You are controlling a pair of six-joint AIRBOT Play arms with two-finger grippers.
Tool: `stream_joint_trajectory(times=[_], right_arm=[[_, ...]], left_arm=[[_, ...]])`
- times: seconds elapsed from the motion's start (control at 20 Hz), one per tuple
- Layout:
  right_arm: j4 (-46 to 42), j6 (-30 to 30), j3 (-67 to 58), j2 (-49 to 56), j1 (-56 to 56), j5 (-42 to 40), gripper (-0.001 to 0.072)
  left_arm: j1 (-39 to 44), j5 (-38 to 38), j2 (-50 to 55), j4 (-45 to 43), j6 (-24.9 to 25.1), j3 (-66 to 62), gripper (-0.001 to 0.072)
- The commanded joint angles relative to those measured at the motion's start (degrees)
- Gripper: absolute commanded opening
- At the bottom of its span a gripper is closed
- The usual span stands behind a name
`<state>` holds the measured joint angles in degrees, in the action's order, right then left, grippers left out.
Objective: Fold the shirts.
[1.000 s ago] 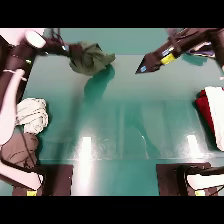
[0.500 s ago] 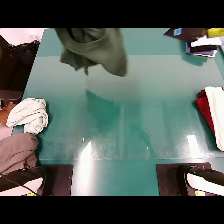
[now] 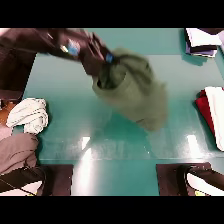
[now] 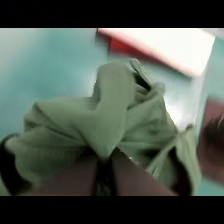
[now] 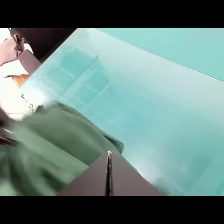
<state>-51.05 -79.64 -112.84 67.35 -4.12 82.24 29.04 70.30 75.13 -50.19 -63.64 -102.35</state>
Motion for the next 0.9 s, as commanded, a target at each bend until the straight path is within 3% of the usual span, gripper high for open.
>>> stream_joint_trajectory(times=[0.0, 0.05, 0.35, 0.6, 0.85], right_arm=[[0.0, -0.5, 0.0, -0.4, 0.0, 0.7, 0.0018], [0.0, -0.5, 0.1, -0.3, 0.0, 0.9, 0.0018], [-0.2, -0.5, 0.1, -0.2, 0.0, 3.5, 0.0018], [-0.2, -0.4, 0.1, 0.1, 0.0, 3.6, 0.0018], [-0.2, -0.4, 0.1, 0.1, 0.0, 3.9, 0.0018]], left_arm=[[-0.1, 0.9, 0.7, -9.3, -2.6, 13.3, 0.0539], [-1.4, 1.7, 0.7, -11.3, -4.2, 16.5, 0.0603], [-14.2, 12.0, 0.2, -11.1, -13.3, 21.1, 0.0598], [-7.9, 9.5, -4.2, -10.8, -16.6, 34.4, 0.0599], [2.5, 6.0, -8.7, -9.5, -26.0, 45.9, 0.0599]])
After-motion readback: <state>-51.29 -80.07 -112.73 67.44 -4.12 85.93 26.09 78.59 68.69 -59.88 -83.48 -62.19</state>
